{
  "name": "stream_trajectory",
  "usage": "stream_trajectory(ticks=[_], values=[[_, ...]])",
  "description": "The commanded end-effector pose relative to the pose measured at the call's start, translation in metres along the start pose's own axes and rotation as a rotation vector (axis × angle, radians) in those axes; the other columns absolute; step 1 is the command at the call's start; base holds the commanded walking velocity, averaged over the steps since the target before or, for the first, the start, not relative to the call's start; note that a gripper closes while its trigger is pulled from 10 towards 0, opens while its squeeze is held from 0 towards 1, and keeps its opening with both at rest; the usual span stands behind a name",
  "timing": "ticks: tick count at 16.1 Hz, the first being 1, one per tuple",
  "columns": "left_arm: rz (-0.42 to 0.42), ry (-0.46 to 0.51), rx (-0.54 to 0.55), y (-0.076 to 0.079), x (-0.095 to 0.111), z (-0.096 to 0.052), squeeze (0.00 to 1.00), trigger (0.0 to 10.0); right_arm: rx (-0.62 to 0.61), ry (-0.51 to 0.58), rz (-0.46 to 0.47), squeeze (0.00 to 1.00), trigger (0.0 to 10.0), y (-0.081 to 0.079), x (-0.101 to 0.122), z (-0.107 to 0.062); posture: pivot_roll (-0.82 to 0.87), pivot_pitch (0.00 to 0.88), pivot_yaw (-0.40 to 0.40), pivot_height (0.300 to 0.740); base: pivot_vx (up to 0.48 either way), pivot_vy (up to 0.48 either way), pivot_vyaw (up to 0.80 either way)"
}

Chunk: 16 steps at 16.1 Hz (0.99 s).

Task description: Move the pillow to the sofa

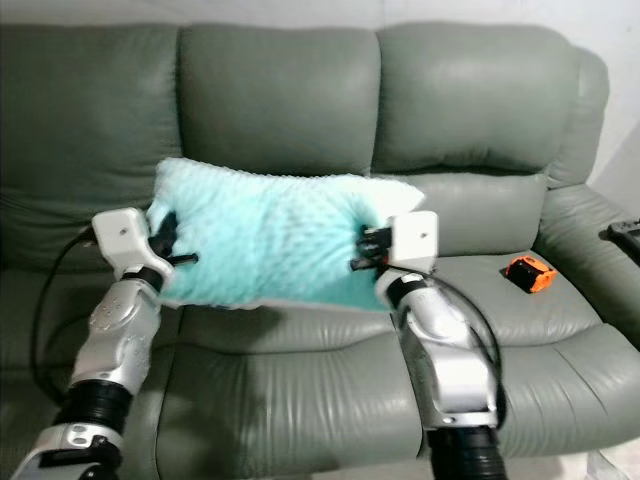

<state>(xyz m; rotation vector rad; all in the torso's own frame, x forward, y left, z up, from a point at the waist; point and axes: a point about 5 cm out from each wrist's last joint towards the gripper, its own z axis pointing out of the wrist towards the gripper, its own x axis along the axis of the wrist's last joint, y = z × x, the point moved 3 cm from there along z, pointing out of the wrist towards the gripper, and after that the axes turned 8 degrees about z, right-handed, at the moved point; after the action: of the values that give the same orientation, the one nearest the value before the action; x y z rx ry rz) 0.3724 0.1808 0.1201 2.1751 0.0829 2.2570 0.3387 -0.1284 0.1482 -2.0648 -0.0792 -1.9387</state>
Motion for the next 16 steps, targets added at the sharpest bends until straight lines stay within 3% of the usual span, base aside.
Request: stream_trajectory(ticks=[1, 3, 5, 8, 10, 13, 16], values=[[0.009, 0.006, -0.018, 0.008, 0.002, 0.002, 0.0, 10.0, -0.038, 0.012, -0.013, 0.0, 10.0, 0.013, 0.002, -0.002, -0.22, 0.0, -0.013, 0.74, 0.0, 0.0, 0.0], [0.033, -0.022, -0.004, 0.0, -0.008, -0.002, 0.0, 10.0, -0.036, -0.004, -0.006, 0.0, 10.0, 0.015, -0.007, -0.002, -0.2, 0.0, -0.012, 0.74, 0.0, 0.0, 0.0], [0.097, -0.115, -0.007, -0.014, -0.037, -0.013, 0.0, 10.0, -0.051, -0.046, -0.005, 0.0, 10.0, 0.023, -0.024, 0.0, -0.19, 0.0, -0.01, 0.74, 0.0, 0.0, 0.0], [0.18, -0.285, 0.026, -0.044, -0.085, -0.044, 0.0, 10.0, -0.071, -0.108, -0.018, 0.0, 10.0, 0.033, -0.045, 0.002, -0.17, 0.0, -0.01, 0.74, 0.0, 0.0, 0.0], [0.191, -0.371, 0.061, -0.062, -0.107, -0.066, 0.0, 10.0, -0.093, -0.157, -0.04, 0.0, 10.0, 0.044, -0.059, 0.001, -0.15, 0.0, -0.015, 0.74, 0.0, 0.0, 0.0], [0.177, -0.361, 0.055, -0.063, -0.114, -0.075, 0.0, 10.0, -0.144, -0.162, -0.079, 0.0, 10.0, 0.057, -0.066, 0.004, -0.13, 0.0, -0.011, 0.74, 0.0, 0.0, 0.0], [0.187, -0.364, 0.025, -0.062, -0.119, -0.08, 0.0, 10.0, -0.118, -0.127, -0.052, 0.0, 10.0, 0.05, -0.068, 0.001, -0.13, 0.06, 0.01, 0.74, 0.0, 0.0, 0.0]])
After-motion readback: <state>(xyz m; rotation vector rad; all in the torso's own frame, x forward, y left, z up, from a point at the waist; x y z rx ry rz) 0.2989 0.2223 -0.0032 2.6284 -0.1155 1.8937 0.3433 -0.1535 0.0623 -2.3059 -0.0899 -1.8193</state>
